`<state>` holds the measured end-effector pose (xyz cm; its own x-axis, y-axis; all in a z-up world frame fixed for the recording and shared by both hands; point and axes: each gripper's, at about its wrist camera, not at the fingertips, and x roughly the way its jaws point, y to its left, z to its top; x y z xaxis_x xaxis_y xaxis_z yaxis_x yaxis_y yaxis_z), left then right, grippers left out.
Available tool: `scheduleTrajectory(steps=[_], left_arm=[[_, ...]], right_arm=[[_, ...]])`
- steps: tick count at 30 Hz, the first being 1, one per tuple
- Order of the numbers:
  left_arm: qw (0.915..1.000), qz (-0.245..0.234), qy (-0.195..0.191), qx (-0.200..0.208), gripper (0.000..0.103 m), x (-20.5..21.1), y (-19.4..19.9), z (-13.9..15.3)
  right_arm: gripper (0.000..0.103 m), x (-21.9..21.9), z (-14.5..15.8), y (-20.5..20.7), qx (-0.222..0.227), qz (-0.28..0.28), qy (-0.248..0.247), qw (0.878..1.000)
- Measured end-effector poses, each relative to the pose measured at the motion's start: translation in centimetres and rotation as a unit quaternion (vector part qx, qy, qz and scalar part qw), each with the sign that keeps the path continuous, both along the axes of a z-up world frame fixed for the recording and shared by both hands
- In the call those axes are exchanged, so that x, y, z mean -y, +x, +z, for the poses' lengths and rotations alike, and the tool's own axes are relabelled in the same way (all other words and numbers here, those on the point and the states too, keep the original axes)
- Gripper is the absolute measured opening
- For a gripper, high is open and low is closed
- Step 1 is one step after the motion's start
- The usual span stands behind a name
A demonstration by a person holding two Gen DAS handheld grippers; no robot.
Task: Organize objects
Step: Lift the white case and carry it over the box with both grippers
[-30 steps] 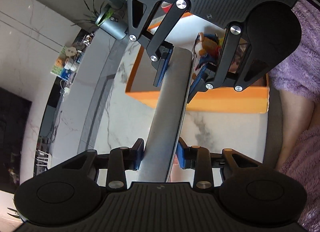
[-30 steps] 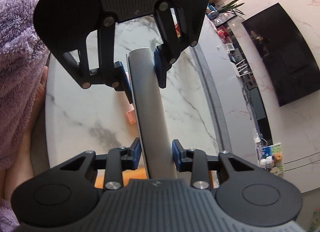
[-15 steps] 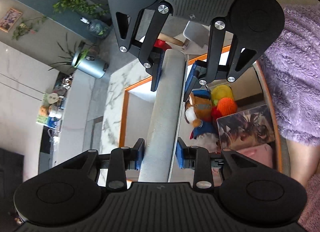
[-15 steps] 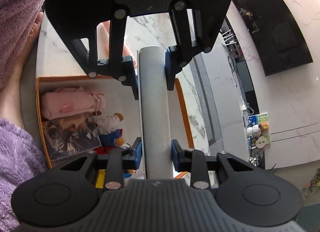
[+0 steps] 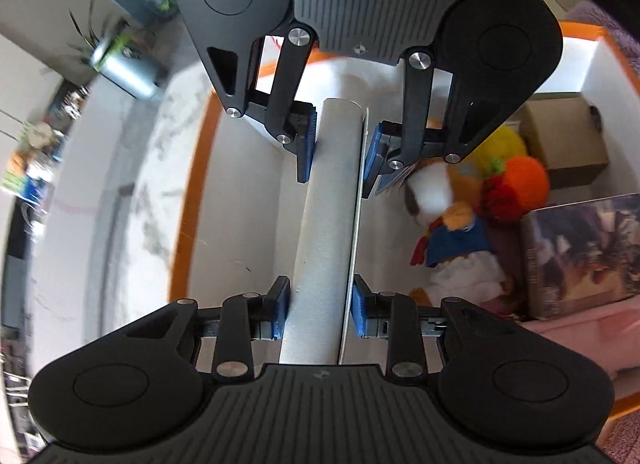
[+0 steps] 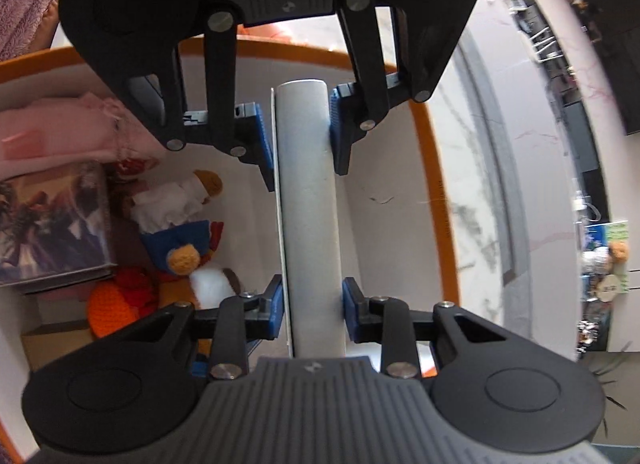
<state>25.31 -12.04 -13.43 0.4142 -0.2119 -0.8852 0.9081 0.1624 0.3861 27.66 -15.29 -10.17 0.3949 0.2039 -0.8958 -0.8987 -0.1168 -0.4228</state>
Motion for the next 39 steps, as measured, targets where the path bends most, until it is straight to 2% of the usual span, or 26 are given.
scheduleTrajectory(steps=[5,9,18,21,25,28,31,33,36,39], left_arm=[[0.9989,0.017,0.001,-0.044,0.037,-0.4,3.3,-1.0],[0.9985,0.032,0.003,-0.045,0.038,-0.5,5.0,-1.5],[0.9984,0.055,0.008,-0.008,0.040,-1.6,6.8,-2.1],[0.9981,0.061,0.010,0.002,0.041,-2.0,6.9,-2.0],[0.9970,0.071,0.017,0.027,0.042,-1.4,6.6,-2.2],[0.9956,0.089,0.015,0.025,0.042,-1.3,7.0,-1.9],[0.9941,0.104,0.010,0.027,0.042,-1.0,7.2,-1.8],[0.9923,0.123,-0.001,0.016,0.042,-1.1,7.1,-1.3],[0.9892,0.145,-0.022,0.003,0.042,-1.5,7.6,-0.4],[0.9880,0.151,-0.031,0.007,0.042,-1.7,8.2,0.1]], right_arm=[[0.032,-0.8,-1.3,2.7,-0.042,0.001,-0.005,0.999],[0.032,-1.2,-2.1,4.3,-0.053,0.000,-0.001,0.999],[0.034,-1.6,-3.2,5.5,-0.021,-0.014,0.015,1.000],[0.037,-1.3,-3.0,5.5,-0.007,-0.023,0.021,1.000],[0.046,-0.7,-3.1,5.6,0.008,-0.035,0.020,0.999],[0.047,-1.1,-3.7,5.3,0.006,-0.074,0.024,0.997],[0.054,-0.8,-3.4,6.0,-0.013,-0.133,0.036,0.990],[0.056,-0.7,-3.3,6.8,-0.043,-0.183,0.049,0.981],[0.047,-0.4,-3.1,8.1,-0.106,-0.248,0.084,0.959],[0.040,-0.4,-2.9,8.9,-0.125,-0.286,0.108,0.944]])
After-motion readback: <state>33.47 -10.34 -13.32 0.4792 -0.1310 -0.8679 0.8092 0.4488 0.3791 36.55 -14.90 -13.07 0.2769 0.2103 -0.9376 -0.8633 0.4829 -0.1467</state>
